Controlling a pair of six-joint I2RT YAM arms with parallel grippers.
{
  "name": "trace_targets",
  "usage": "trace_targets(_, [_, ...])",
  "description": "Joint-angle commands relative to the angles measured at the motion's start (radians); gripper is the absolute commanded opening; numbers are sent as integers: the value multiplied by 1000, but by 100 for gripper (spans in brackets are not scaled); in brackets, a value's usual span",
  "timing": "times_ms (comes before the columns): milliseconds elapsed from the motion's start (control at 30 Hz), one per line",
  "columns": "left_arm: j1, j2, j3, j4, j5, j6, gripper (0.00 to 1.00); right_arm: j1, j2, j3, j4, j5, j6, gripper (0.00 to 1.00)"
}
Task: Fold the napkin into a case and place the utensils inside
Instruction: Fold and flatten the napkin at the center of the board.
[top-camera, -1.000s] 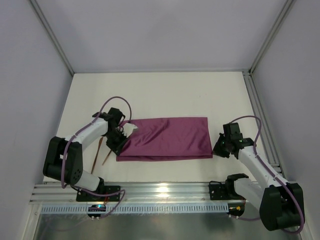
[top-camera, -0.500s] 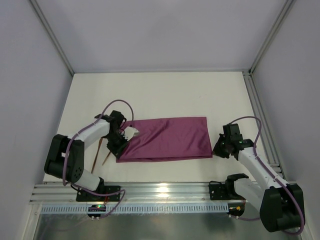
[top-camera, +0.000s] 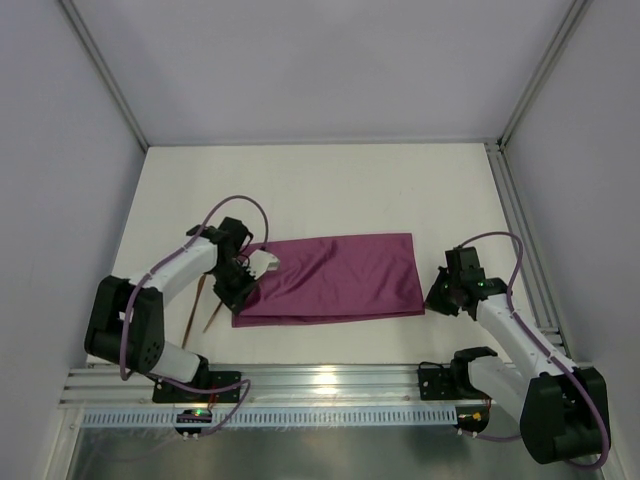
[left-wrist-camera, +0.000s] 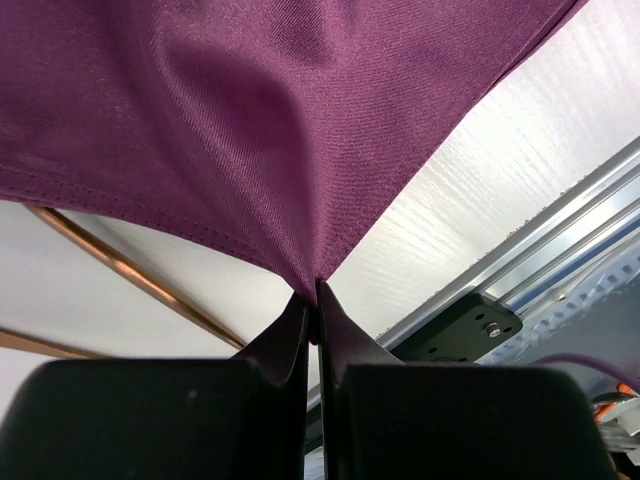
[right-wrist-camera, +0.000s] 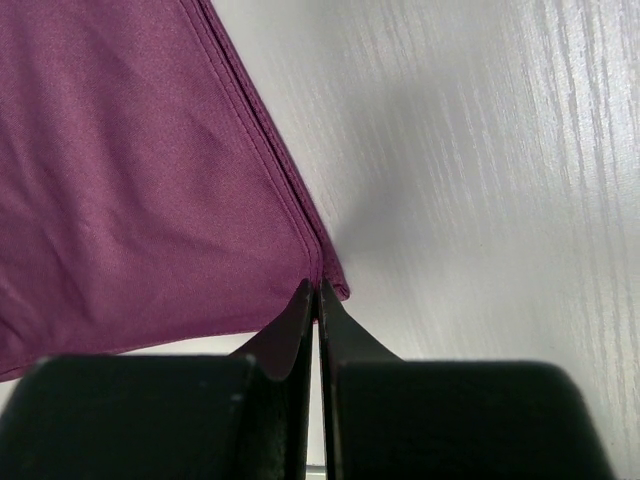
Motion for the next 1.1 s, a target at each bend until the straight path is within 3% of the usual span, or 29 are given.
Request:
trace_targets(0, [-2,-49,62,-69,33,15,0,4,-18,11,17,31,6,3])
trace_targets(400, [-19,-106,10,-138,-2,51,0,4,-36,42,-15,48,-9,3])
trace_targets(933, [-142,-18,-63,-86,-45,52,4,4,-15,10,11,34,-3,3])
trace_targets(1000, [-143,-30,-66,-92,-42,54,7,4,-12,10,15,34,-3,3])
trace_targets(1067, [-148,-46,-67,-98,-34,61,17,5,-9,11,15,33,-5,3])
